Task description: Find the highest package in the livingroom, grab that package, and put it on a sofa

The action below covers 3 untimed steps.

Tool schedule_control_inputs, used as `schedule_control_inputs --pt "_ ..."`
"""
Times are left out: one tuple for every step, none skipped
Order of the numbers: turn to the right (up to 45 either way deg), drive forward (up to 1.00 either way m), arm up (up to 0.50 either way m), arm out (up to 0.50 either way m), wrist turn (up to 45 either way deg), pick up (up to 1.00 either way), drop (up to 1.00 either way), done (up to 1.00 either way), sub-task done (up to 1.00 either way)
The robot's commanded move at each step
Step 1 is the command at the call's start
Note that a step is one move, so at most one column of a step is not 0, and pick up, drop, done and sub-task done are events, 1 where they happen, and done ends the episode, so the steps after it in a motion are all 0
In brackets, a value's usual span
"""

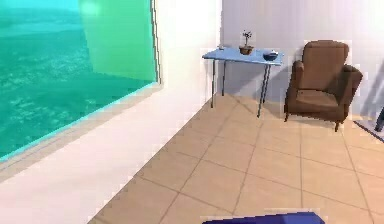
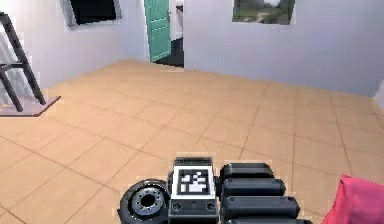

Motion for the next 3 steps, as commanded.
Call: schedule_control_inputs --pt "-45.0 0.00 0.00 0.00 0.0 0.00 0.00 0.00 0.00" --pt "-45.0 0.00 0.00 0.00 0.0 0.00 0.00 0.00 0.00" --pt "-42.0 0.00 0.00 0.00 0.0 0.00 0.00 0.00 0.00"
